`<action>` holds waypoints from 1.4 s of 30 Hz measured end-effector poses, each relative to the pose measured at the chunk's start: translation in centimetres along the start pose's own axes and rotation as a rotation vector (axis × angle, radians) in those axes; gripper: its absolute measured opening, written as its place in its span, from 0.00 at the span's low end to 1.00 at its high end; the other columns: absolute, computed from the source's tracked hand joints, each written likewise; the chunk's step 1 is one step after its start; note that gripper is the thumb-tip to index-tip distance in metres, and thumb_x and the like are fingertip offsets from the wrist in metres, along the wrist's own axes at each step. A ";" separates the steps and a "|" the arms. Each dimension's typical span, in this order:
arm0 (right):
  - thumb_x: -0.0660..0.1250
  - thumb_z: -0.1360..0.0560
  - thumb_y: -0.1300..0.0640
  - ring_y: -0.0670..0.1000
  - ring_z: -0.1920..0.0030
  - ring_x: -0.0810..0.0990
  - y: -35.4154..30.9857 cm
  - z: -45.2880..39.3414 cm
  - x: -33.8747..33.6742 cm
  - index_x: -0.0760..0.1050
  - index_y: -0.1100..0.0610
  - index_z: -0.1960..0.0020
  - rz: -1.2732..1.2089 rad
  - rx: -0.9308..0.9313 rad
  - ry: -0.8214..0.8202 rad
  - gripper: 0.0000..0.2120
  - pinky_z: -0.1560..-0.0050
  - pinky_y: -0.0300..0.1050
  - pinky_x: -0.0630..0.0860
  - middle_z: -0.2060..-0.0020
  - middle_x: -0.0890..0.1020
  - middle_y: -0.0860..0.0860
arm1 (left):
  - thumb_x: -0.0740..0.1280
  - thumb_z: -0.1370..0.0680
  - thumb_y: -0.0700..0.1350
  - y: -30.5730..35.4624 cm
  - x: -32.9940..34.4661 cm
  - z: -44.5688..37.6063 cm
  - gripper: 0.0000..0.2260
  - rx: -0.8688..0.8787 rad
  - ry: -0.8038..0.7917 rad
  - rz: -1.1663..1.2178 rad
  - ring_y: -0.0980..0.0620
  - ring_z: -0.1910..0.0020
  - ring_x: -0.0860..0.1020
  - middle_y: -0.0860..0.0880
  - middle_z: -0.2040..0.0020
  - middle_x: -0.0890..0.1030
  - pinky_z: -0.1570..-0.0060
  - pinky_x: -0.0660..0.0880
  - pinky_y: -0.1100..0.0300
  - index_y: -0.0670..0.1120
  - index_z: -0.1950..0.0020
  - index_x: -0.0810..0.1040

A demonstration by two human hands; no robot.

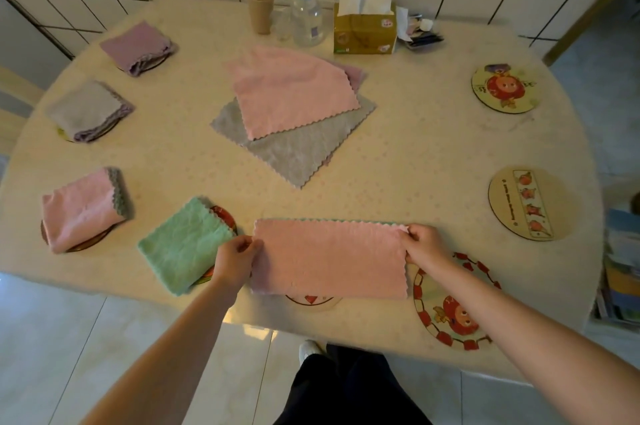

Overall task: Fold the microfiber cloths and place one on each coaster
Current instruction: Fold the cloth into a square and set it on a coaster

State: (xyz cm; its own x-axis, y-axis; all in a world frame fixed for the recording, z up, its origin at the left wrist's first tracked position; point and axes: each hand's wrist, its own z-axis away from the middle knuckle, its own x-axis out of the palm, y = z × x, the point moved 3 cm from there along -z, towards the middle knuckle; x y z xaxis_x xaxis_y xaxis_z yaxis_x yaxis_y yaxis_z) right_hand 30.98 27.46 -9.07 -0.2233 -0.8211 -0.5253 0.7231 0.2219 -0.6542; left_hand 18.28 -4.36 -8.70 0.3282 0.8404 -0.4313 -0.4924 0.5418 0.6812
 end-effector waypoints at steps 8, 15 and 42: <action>0.65 0.24 0.55 0.60 0.61 0.83 0.3 -1.4 0.3 0.77 0.55 0.62 0.003 0.053 -0.014 0.10 0.58 0.61 0.81 0.66 0.83 0.57 | 0.65 0.22 0.47 -0.2 0.2 -0.8 0.11 -0.001 0.040 -0.038 0.48 0.67 0.72 0.48 0.69 0.74 0.64 0.69 0.55 0.43 0.61 0.79; 0.66 0.24 0.55 0.56 0.61 0.83 0.3 -1.6 0.1 0.78 0.59 0.48 -0.053 0.090 0.010 0.09 0.59 0.57 0.82 0.61 0.83 0.57 | 0.66 0.22 0.47 0.2 0.3 -0.5 0.06 0.055 0.114 -0.093 0.45 0.58 0.78 0.49 0.61 0.80 0.60 0.73 0.53 0.46 0.53 0.80; 0.73 0.42 0.70 0.51 0.39 0.74 4.4 10.2 2.6 0.68 0.59 0.35 0.997 -0.911 -0.165 0.36 0.42 0.43 0.76 0.39 0.75 0.52 | 0.46 0.20 0.58 -10.4 0.7 7.7 0.28 0.668 -0.087 -1.005 0.53 0.23 0.41 0.57 0.22 0.43 0.26 0.42 0.53 0.56 0.22 0.40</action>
State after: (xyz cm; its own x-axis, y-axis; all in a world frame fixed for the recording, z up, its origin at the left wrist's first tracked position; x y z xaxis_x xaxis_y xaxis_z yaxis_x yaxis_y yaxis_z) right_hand 40.21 20.94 -7.74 0.2623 -0.1470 -0.9537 -0.1692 0.9660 -0.1954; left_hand 29.82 -9.52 -11.49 0.3911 0.0305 -0.9199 0.5184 0.8186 0.2475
